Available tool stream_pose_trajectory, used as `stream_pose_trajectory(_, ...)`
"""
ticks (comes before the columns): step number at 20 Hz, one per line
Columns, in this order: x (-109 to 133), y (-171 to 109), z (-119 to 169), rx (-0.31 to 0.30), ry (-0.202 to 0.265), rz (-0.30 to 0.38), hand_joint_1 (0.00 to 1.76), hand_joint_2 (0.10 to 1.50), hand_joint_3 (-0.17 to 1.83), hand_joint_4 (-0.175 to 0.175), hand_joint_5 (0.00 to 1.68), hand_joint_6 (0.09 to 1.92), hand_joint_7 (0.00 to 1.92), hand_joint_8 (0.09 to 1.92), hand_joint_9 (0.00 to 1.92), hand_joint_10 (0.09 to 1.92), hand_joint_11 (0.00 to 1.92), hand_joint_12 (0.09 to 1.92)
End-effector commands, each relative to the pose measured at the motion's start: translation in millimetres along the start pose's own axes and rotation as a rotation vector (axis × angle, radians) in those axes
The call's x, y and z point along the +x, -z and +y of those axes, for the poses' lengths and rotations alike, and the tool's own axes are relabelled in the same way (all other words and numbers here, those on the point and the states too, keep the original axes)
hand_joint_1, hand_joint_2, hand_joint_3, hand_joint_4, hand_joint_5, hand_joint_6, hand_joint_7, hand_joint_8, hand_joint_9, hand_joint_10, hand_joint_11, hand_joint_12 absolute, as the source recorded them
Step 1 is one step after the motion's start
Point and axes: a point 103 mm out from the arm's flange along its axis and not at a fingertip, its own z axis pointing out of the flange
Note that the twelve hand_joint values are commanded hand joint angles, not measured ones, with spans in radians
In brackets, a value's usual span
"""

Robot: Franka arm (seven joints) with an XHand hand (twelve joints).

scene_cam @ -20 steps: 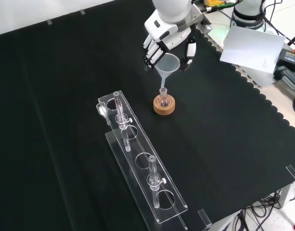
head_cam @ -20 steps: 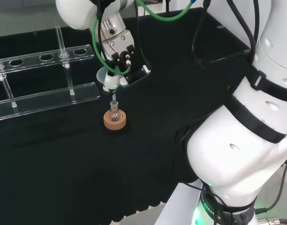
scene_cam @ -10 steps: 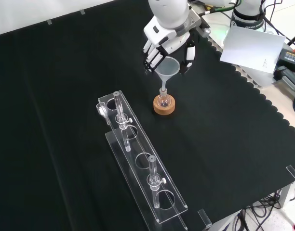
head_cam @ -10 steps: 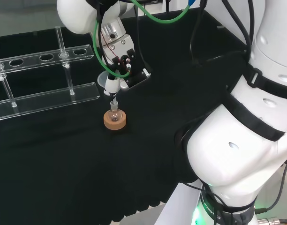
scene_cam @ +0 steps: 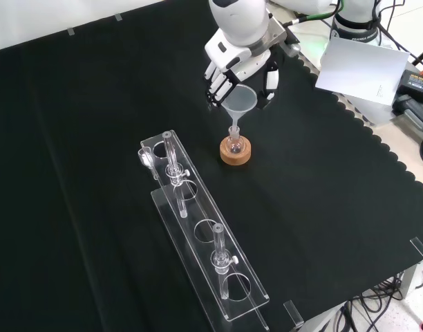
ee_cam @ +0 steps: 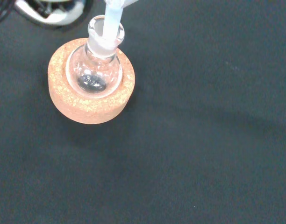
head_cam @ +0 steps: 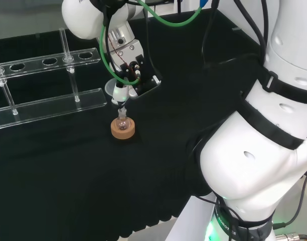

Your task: Place the funnel on the round-bottom flask.

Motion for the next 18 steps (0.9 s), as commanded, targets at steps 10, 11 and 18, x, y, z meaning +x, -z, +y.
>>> stream_pose_trajectory(10, 3, -5, 11, 0.031, 0.000, -0.014, 0.89, 0.72, 0.62, -0.014, 0.62, 0.28, 0.53, 0.62, 0.82, 0.46, 0.62, 1.25)
stream_pose_trajectory(11, 5, -7, 14, 0.034, 0.001, -0.016, 0.89, 0.72, 0.62, -0.014, 0.62, 0.28, 0.53, 0.62, 0.82, 0.46, 0.62, 1.25)
stream_pose_trajectory(18, 7, -11, 18, 0.026, 0.007, -0.010, 0.89, 0.72, 0.62, -0.014, 0.62, 0.29, 0.53, 0.62, 0.82, 0.46, 0.62, 1.25)
